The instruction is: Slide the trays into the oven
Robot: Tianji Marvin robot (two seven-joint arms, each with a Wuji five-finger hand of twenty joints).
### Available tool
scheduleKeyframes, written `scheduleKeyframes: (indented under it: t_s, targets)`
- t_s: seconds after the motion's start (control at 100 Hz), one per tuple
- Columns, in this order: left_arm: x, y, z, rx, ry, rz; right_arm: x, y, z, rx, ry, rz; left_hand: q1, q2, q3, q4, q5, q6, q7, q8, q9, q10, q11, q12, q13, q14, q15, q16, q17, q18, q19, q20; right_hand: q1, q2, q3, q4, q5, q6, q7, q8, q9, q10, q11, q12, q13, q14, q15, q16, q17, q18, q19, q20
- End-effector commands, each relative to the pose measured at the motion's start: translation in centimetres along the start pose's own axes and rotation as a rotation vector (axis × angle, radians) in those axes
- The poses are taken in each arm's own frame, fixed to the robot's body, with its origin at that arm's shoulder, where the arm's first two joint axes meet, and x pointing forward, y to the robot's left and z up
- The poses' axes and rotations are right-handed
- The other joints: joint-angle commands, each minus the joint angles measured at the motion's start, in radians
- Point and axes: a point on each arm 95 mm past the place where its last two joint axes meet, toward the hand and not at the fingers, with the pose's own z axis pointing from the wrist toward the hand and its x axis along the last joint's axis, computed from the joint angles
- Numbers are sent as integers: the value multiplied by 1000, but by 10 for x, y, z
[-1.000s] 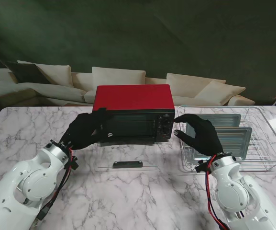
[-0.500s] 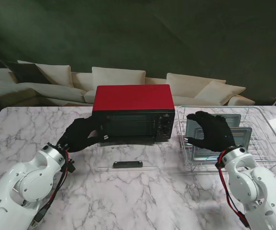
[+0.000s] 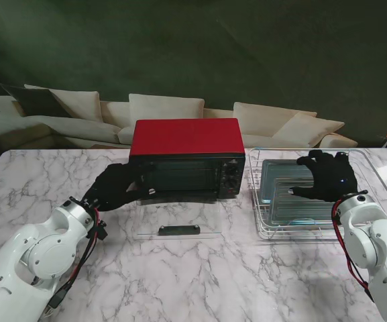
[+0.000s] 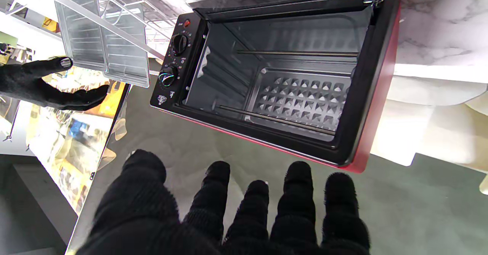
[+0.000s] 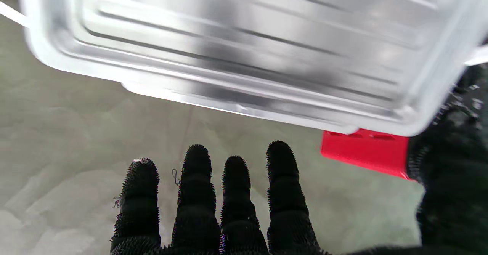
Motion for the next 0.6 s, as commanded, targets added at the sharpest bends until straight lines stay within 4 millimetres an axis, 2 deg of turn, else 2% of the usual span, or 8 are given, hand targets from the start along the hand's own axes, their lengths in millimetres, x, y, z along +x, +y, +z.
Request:
scheduleKeyframes:
  t_s: [0.0, 0.18, 0.42, 0.59]
  targets:
    - [2, 1, -1, -16, 0, 2, -12, -8, -3, 21, -33, 10, 8, 45, -21, -21, 24, 0, -1, 9, 8, -12, 5, -10, -3, 2, -4, 4, -13, 19, -28, 18, -57, -25, 24, -21, 22, 29, 18, 23, -5, 16, 19, 11, -9, -12, 17, 13, -9, -20, 8, 6]
    - [2, 1, -1, -14, -4, 2, -29, -17, -6, 48, -79, -14, 8, 45, -21, -21, 23, -1, -1, 9, 7, -12, 5, -10, -3, 2, -5, 3, -13, 18, -30, 19, -46, -40, 32, -21, 24, 24, 14, 28, -19, 14, -2, 6, -34, -17, 5, 3, -20, -19, 3, 0]
    - [1, 1, 0, -24, 0, 6, -44, -22, -3, 85, -126, -36, 8, 45, -21, -21, 22, -1, -2, 10, 5, -12, 4, -10, -4, 2, -5, 4, -12, 19, -32, 20, -30, -46, 34, -19, 54, -12, 42, 62, -34, 4, -44, -18, -65, -26, -79, -58, -57, -9, -57, -30]
    - [0, 1, -1, -25, -1, 11, -45, -29, -5, 115, -145, -37, 8, 46, -21, -21, 23, -1, -1, 10, 3, -13, 4, -10, -4, 1, -5, 4, -12, 19, -33, 21, -30, -50, 30, -21, 163, -60, 103, 93, -32, 10, -61, -35, -43, -22, -62, -44, -43, -2, -52, -20]
